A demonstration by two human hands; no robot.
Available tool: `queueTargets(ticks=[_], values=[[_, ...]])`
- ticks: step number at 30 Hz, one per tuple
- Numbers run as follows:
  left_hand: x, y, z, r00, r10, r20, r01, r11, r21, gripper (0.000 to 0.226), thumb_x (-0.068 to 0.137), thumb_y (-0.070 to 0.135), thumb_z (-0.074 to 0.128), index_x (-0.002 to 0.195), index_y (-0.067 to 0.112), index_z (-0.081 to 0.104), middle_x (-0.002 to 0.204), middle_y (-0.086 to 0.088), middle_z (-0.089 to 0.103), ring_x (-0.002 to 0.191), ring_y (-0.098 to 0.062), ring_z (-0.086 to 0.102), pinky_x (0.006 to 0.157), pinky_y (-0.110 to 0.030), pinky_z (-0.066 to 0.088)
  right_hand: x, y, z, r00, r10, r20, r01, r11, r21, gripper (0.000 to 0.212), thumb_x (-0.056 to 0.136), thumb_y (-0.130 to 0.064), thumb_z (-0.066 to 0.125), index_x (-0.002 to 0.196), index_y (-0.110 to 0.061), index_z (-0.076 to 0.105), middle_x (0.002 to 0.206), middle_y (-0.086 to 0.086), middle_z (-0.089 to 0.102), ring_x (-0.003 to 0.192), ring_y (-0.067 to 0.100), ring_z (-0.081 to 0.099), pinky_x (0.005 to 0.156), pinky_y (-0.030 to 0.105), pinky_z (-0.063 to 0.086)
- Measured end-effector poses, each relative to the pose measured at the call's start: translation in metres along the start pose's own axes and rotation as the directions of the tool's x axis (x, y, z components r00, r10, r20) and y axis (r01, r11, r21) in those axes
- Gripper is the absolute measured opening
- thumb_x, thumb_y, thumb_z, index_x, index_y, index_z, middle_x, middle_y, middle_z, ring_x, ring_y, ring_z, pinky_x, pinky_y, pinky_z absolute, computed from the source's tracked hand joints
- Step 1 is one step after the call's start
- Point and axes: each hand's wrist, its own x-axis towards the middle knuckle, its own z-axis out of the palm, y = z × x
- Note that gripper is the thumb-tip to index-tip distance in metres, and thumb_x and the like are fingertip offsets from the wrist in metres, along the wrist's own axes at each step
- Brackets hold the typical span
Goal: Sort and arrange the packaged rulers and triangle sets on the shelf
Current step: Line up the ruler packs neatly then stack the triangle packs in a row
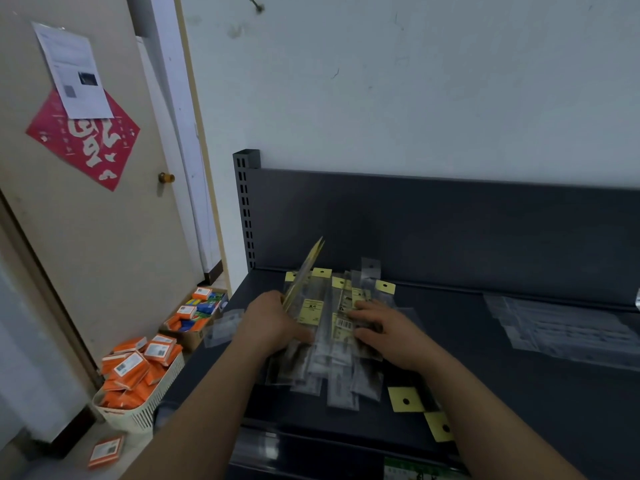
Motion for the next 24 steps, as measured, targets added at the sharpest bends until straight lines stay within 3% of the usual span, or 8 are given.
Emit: queueTargets(ticks=[5,8,10,14,16,18,20,24], values=[[-0.006,0.007,0.005,1.0,0.008,-0.015,-0.007,0.999,0.053,0.06,0.057,0.033,0.088,0.102,0.015,0.053,0.097,0.0,0.059,0.087,-0.017,0.055,0.066,-0.028,0.043,-0.001,-0.002,0.0,1.0,-0.012,-0.025,0.011,0.999,-0.031,0.04,0.098,-0.028,0.051,0.137,-0.029,0.049,0.154,-0.007,0.03,0.145,0.011,0.016,0.115,0.027,0.013],[-0.009,0.012,0.005,0.998,-0.039,0.049,0.039,0.999,-0.003,0.054,0.061,0.029,0.088,0.098,0.016,0.051,0.089,0.003,0.055,0.081,-0.014,0.052,0.059,-0.024,0.04,-0.004,-0.001,0.0,1.0,-0.011,-0.022,0.01,0.999,-0.031,0.04,0.098,-0.026,0.052,0.137,-0.027,0.05,0.154,-0.007,0.031,0.145,0.012,0.016,0.114,0.025,0.013],[-0.007,0.01,0.002,0.995,-0.046,0.089,0.052,0.996,-0.073,0.048,0.063,0.025,0.086,0.098,0.014,0.055,0.09,0.001,0.059,0.075,-0.01,0.053,0.053,-0.022,0.039,-0.006,0.0,-0.001,1.0,-0.005,-0.021,0.004,1.0,-0.013,0.039,0.097,-0.027,0.052,0.137,-0.027,0.05,0.154,-0.007,0.031,0.146,0.012,0.015,0.115,0.027,0.013],[-0.01,0.006,-0.018,0.989,-0.023,0.147,0.063,0.96,-0.273,0.033,0.075,0.021,0.078,0.103,0.011,0.063,0.095,-0.006,0.069,0.077,-0.016,0.064,0.059,-0.024,0.049,-0.007,-0.001,-0.002,1.0,0.009,-0.001,-0.009,1.0,0.013,0.039,0.097,-0.026,0.053,0.136,-0.027,0.051,0.153,-0.006,0.032,0.145,0.011,0.017,0.113,0.024,0.014],[-0.017,0.007,-0.029,0.983,0.01,0.182,0.071,0.898,-0.434,0.018,0.083,0.015,0.071,0.099,0.01,0.064,0.093,-0.009,0.072,0.076,-0.019,0.068,0.065,-0.03,0.054,-0.008,-0.005,-0.003,0.999,-0.009,-0.044,0.01,0.999,0.032,0.037,0.097,-0.026,0.052,0.134,-0.023,0.054,0.15,-0.006,0.038,0.14,0.009,0.027,0.108,0.019,0.02],[-0.026,0.008,-0.033,0.965,0.053,0.256,0.129,0.755,-0.643,0.015,0.086,0.008,0.064,0.1,0.006,0.065,0.091,-0.015,0.074,0.076,-0.027,0.07,0.074,-0.04,0.058,-0.01,-0.017,-0.007,0.992,-0.014,-0.126,0.041,0.977,0.209,0.036,0.098,-0.029,0.051,0.133,-0.021,0.055,0.139,-0.01,0.048,0.124,0.001,0.041,0.098,0.015,0.031],[-0.034,0.01,-0.028,0.921,0.146,0.36,0.205,0.605,-0.769,0.023,0.087,0.002,0.058,0.109,-0.002,0.059,0.081,-0.016,0.071,0.067,-0.026,0.068,0.063,-0.036,0.058,-0.011,-0.035,-0.012,0.99,0.014,-0.14,0.053,0.883,0.467,0.036,0.098,-0.034,0.049,0.132,-0.025,0.056,0.129,-0.017,0.055,0.113,-0.003,0.05,0.087,0.014,0.039],[-0.048,0.016,-0.009,0.837,0.297,0.459,0.276,0.495,-0.824,0.02,0.089,-0.006,0.047,0.105,-0.005,0.058,0.089,-0.019,0.068,0.075,-0.027,0.068,0.062,-0.035,0.058,-0.003,-0.056,-0.012,0.993,-0.006,-0.119,0.088,0.708,0.701,0.022,0.097,-0.025,0.053,0.108,-0.017,0.07,0.105,0.0,0.072,0.1,0.014,0.066,0.091,0.031,0.051]])
